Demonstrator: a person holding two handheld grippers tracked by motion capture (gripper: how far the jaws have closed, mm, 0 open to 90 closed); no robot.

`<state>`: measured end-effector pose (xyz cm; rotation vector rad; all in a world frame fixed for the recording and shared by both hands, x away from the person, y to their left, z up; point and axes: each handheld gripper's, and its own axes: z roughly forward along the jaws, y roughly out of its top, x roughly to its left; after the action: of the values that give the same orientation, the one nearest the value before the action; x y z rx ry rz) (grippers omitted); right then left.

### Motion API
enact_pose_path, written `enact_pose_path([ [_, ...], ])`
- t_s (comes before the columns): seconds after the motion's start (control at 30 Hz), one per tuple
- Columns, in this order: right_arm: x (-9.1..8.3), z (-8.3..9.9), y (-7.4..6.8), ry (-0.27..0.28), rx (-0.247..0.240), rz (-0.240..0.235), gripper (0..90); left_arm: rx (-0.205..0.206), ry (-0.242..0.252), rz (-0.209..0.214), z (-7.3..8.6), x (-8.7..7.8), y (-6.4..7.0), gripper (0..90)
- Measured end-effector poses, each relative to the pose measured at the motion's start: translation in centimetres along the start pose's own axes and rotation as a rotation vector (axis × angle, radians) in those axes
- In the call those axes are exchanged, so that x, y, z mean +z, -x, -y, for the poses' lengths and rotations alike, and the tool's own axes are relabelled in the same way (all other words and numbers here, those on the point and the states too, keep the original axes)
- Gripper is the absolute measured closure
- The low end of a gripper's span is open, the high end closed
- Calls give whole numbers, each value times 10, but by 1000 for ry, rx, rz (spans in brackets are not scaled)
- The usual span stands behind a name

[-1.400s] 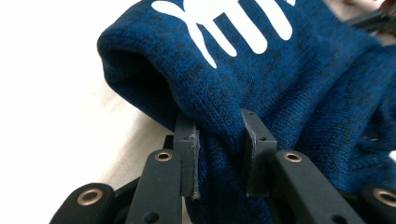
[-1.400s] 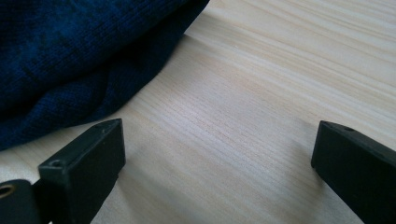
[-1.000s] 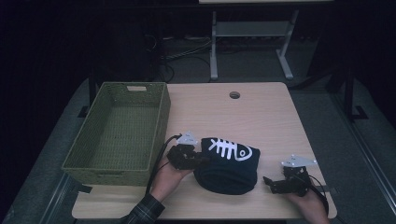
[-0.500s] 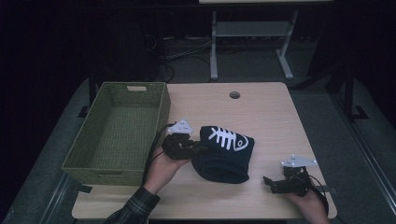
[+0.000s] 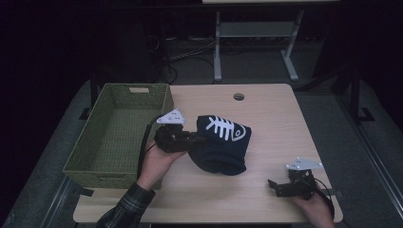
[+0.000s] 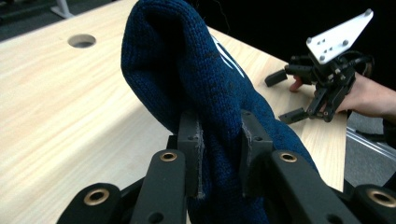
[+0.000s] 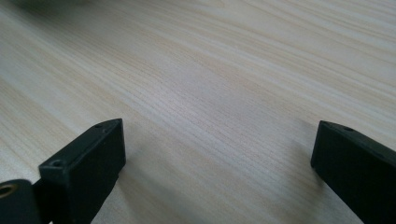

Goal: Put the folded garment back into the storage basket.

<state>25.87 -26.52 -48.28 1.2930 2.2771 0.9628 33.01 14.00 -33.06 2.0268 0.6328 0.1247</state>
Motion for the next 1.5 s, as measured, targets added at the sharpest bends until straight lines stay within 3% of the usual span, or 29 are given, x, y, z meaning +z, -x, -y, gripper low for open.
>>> enact_pose_path([
  [0.5,0,0,0,1,5,2,28,21,17,-62,-15,-43,-12,741],
  [1.1,0,0,0,1,5,3,28,14,30,-141,-25,-105,-35,740],
  [1.5,0,0,0,0,8,7,28,-23,39,-200,-16,-145,-52,740],
])
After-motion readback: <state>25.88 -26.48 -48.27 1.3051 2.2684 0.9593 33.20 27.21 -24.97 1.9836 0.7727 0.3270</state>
